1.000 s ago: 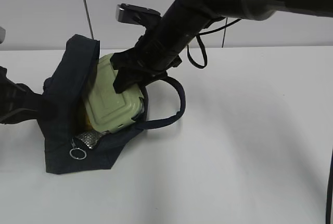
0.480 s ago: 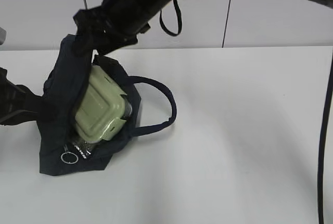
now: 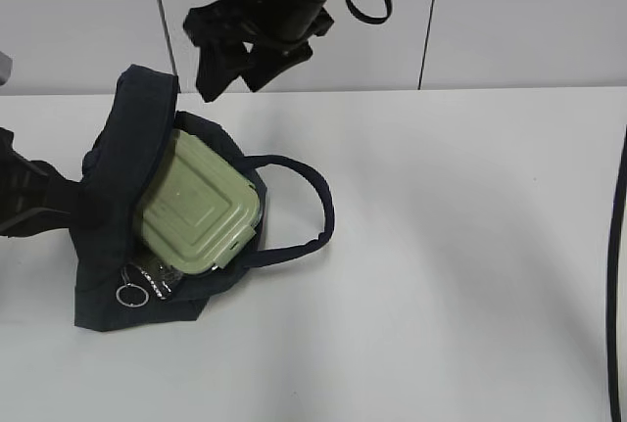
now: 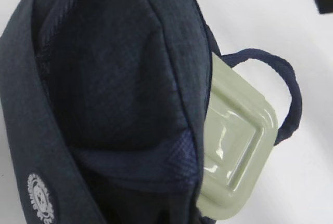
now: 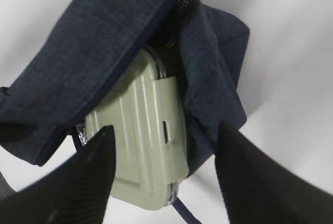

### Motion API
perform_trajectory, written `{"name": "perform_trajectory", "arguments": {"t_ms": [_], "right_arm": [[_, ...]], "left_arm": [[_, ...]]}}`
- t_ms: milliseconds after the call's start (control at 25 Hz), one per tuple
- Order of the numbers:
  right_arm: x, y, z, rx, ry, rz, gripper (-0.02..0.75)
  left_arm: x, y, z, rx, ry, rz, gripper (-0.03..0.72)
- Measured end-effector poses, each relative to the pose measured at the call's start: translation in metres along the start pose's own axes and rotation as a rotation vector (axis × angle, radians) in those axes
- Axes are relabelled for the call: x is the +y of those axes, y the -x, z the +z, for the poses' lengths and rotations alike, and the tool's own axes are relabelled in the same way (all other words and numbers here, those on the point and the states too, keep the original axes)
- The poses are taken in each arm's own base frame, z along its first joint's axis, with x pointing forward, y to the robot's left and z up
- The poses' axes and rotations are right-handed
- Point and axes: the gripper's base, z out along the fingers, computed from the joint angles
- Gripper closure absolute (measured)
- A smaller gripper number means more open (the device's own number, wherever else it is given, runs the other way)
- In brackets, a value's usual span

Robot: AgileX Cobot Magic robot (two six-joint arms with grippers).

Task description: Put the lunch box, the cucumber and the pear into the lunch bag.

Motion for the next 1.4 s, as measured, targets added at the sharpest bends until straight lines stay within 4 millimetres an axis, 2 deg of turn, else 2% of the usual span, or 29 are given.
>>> {"name": "perform_trajectory", "arguments": {"t_ms": [120, 240, 400, 680, 880, 1040, 1400], "right_arm": [[-0.020, -0.010, 0.006, 0.033, 0.018, 0.075, 0.265], [-0.037, -0.027, 0.020, 0.081, 0.099, 0.146, 0.267], [-0.039, -0.045, 0.042, 0.116, 0.249, 0.200, 0.298], [-0.039, -0.056, 0.054, 0.136, 0.292, 0.206, 0.312], [-0.039, -0.056, 0.054, 0.126, 0.298, 0.166, 0.313], [-0.043, -0.055, 0.044, 0.118, 0.204, 0.097, 0.314], [-0.078, -0.062, 0.030, 0.132, 0.050, 0.078, 0.314]], "left_arm": [[0.000, 0.000, 0.000, 0.000, 0.000, 0.000, 0.704], [0.000, 0.000, 0.000, 0.000, 0.000, 0.000, 0.704], [0.000, 0.000, 0.000, 0.000, 0.000, 0.000, 0.704], [0.000, 0.000, 0.000, 0.001, -0.001, 0.000, 0.704], [0.000, 0.000, 0.000, 0.001, -0.001, 0.000, 0.704], [0.000, 0.000, 0.000, 0.001, -0.001, 0.000, 0.704], [0.000, 0.000, 0.000, 0.001, -0.001, 0.000, 0.704]]}}
